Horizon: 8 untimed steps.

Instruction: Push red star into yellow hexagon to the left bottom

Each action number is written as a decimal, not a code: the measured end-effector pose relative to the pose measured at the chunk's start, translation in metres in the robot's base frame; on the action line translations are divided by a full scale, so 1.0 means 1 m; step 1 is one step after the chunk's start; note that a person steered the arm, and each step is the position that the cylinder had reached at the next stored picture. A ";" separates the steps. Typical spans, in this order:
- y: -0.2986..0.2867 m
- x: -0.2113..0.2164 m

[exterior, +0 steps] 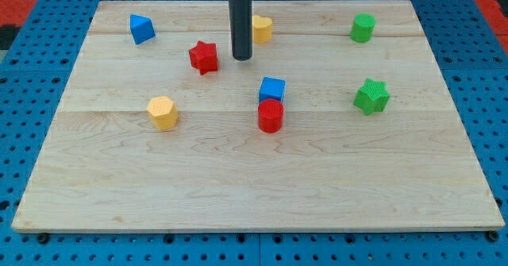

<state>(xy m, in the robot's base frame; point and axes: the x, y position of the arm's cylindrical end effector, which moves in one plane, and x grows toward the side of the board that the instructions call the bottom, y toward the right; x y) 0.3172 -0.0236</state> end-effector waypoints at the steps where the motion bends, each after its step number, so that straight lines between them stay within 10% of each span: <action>1: -0.023 -0.026; 7: -0.123 0.123; 8: -0.083 0.097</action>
